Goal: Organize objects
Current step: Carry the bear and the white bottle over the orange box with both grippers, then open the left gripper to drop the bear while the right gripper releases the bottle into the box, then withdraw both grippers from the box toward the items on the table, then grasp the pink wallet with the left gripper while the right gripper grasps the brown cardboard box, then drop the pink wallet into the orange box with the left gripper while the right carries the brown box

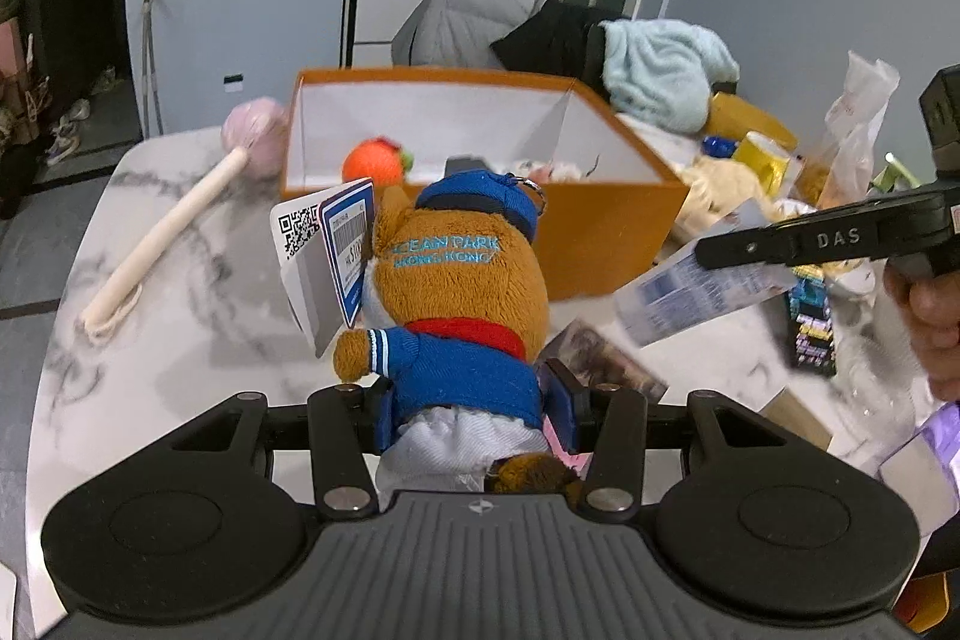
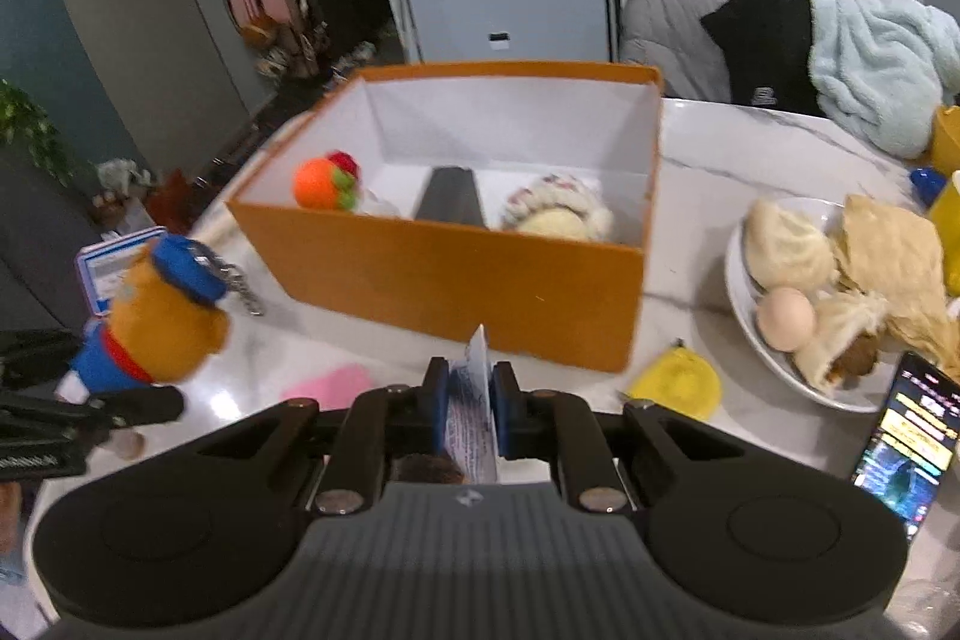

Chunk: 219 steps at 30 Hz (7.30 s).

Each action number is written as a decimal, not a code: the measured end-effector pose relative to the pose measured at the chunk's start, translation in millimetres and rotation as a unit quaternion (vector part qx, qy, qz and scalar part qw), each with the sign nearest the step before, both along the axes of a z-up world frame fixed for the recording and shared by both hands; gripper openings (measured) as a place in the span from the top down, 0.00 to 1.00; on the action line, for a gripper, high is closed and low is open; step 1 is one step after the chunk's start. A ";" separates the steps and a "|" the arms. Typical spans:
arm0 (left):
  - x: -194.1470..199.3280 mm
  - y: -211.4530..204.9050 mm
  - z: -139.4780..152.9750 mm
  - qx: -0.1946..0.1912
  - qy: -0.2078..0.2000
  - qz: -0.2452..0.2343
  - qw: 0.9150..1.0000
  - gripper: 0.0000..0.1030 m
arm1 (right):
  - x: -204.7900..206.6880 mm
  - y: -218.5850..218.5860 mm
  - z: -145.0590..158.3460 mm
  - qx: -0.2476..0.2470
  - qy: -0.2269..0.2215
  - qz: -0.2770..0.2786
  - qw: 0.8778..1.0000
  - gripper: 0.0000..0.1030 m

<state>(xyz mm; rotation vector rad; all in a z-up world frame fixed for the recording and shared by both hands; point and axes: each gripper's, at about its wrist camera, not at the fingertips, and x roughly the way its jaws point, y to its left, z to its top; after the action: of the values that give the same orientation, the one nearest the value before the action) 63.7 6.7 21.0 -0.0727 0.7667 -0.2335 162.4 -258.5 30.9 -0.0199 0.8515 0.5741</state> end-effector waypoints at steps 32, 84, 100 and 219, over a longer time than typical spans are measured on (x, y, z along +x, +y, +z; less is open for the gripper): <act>180.8 -26.1 24.6 0.019 -0.014 0.072 0.997 0.47 | 141.1 46.2 49.3 0.096 -0.049 -0.066 0.992 0.86; 186.4 -31.1 4.8 0.104 0.004 0.093 0.990 0.24 | 161.1 41.2 -8.2 0.055 -0.076 -0.110 0.989 0.78; 144.7 -13.0 38.6 0.094 -0.025 0.103 0.990 0.24 | 114.9 38.0 30.1 0.051 -0.106 -0.084 0.990 0.77; 38.2 -24.4 -92.5 0.053 0.058 -0.040 0.996 0.11 | -42.7 -21.1 -81.2 -0.205 0.118 0.086 0.968 0.53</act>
<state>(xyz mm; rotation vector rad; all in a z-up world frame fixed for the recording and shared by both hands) 101.9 -17.7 -71.5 0.0455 0.8970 -0.2649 119.8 -279.6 -50.4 -0.4132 1.1985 0.5602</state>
